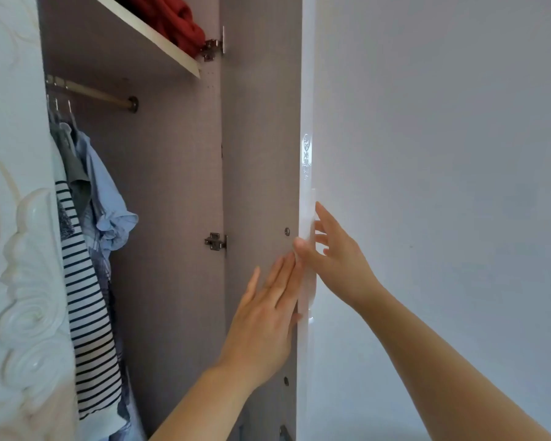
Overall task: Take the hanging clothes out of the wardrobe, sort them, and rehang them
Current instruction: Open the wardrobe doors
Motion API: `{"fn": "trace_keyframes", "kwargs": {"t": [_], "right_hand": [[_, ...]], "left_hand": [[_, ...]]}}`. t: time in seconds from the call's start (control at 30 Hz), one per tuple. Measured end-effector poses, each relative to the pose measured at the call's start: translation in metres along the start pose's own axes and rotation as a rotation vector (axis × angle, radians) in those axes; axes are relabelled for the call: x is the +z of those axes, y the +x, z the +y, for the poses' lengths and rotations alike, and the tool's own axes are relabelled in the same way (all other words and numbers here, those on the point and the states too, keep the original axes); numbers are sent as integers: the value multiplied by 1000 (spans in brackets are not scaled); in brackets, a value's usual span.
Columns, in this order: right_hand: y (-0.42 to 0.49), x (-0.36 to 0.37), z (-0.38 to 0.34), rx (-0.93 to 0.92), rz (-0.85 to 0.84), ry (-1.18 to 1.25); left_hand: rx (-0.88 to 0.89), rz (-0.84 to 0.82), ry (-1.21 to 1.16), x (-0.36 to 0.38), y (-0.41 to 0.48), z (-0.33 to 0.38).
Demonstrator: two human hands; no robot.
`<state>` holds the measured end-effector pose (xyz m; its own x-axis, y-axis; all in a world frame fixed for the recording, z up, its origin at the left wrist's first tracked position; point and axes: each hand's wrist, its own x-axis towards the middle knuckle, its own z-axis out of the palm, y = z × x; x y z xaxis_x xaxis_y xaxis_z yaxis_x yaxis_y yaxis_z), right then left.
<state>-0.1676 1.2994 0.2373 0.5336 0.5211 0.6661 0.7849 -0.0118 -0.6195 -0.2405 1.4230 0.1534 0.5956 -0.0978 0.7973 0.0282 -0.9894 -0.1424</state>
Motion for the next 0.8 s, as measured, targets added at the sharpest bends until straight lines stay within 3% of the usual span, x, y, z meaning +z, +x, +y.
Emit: {"fn": "trace_keyframes", "kwargs": {"t": [0.1, 0.4, 0.6, 0.67, 0.8], "right_hand": [[7, -26, 6, -12, 102, -223], [54, -70, 20, -358, 241, -1015], [104, -75, 43, -440, 135, -1217], [116, -78, 57, -434, 133, -1237], [133, -82, 88, -425, 156, -1257]], "left_hand": [[39, 14, 42, 20, 17, 8], [16, 28, 48, 79, 76, 24], [-27, 14, 18, 112, 104, 26], [-52, -49, -7, 125, 112, 20], [-78, -5, 24, 152, 127, 9]]}}
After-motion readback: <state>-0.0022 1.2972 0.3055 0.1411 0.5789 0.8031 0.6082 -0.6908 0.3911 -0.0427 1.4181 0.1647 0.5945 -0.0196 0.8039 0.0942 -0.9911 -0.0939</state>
